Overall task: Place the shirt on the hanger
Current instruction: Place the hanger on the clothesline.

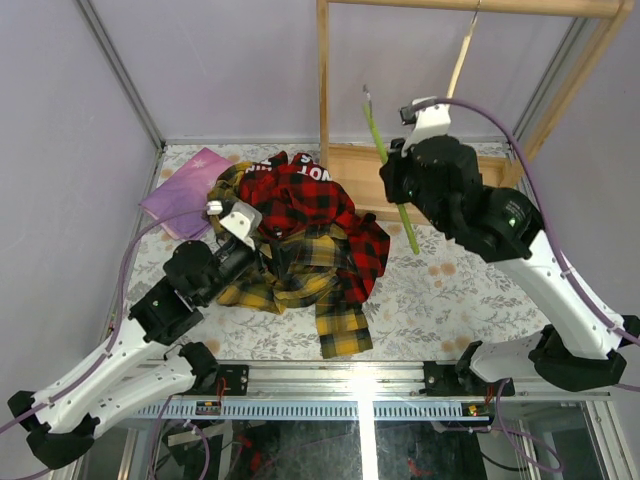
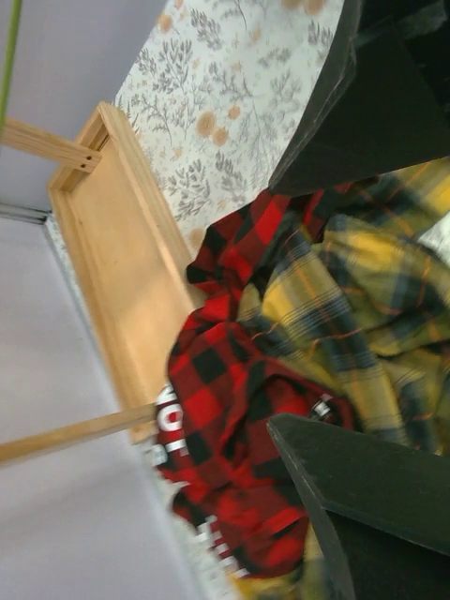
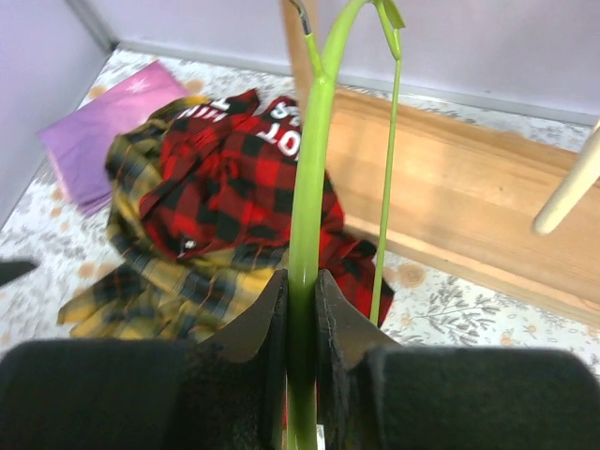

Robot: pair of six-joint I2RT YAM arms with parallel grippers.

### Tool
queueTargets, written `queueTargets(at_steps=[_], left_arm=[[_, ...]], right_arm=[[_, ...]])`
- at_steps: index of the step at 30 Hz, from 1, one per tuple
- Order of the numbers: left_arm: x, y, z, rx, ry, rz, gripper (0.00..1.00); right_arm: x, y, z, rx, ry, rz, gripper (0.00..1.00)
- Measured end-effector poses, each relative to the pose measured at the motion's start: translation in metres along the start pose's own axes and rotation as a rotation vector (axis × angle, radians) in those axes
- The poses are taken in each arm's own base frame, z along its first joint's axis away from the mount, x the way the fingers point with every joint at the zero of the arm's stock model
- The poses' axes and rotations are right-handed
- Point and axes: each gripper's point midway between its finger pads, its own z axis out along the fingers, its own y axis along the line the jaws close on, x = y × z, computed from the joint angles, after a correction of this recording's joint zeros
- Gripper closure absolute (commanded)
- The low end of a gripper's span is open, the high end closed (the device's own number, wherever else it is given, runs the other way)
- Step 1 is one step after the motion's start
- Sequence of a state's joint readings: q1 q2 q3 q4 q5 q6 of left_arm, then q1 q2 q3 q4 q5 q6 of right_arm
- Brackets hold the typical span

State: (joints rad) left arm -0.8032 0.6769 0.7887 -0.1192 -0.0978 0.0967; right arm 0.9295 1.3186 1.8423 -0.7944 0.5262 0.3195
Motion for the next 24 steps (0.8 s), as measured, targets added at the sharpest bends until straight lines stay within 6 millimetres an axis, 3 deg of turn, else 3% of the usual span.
queueTargets(at_steps=[3, 6, 16, 20, 24], left_arm=[[0.010, 0.001, -0.006, -0.044, 0.064, -0.151, 0.00], [0.026, -0.001, -0.011, -0.073, 0.135, -0.254, 0.00], [0.122, 0.004, -0.016, -0.249, 0.530, -0.346, 0.00], [0.128, 0.003, -0.015, -0.284, 0.581, -0.385, 0.00], [0.120, 0.003, -0.015, -0.307, 0.559, -0.438, 0.00]], right_arm=[[-0.009, -0.022, 0.013, 0.059, -0.008, 0.026, 1.00], [-0.022, -0.032, 0.022, 0.079, -0.025, 0.050, 1.00], [-0.096, -0.065, 0.051, 0.122, -0.169, 0.165, 1.00], [-0.120, -0.074, 0.063, 0.111, -0.218, 0.207, 1.00], [-0.122, -0.092, 0.076, 0.117, -0.216, 0.255, 1.00]])
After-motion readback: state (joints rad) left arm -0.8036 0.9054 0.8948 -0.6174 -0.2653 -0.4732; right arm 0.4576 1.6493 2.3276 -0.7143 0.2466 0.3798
